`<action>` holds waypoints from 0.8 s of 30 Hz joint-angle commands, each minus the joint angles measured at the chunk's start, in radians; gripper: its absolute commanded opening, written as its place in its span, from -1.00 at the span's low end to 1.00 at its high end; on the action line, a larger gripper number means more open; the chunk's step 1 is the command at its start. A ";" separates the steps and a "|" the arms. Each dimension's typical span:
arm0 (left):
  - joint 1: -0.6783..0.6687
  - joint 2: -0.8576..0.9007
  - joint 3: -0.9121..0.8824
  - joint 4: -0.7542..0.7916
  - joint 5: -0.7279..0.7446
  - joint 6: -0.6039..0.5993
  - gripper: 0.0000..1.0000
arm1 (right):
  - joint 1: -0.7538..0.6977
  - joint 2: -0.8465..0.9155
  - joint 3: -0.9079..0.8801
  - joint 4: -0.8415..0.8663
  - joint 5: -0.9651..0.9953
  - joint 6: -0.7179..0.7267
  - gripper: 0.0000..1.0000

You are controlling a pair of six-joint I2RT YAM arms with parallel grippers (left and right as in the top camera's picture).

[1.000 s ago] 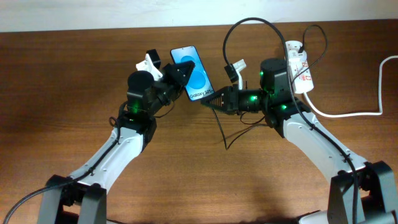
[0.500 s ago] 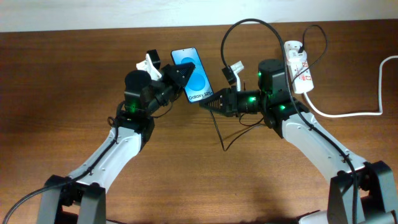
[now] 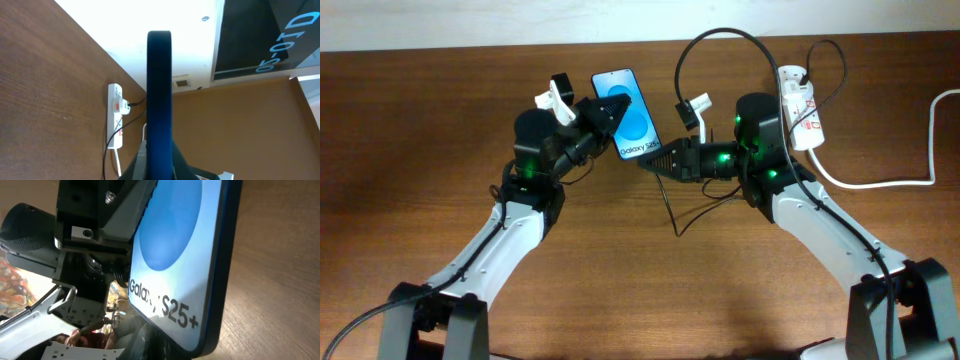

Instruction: Plug charger to phone and switch on socket

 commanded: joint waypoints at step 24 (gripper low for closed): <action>0.019 -0.024 -0.037 -0.090 0.108 0.110 -1.00 | -0.010 0.019 0.051 -0.099 0.065 -0.082 0.07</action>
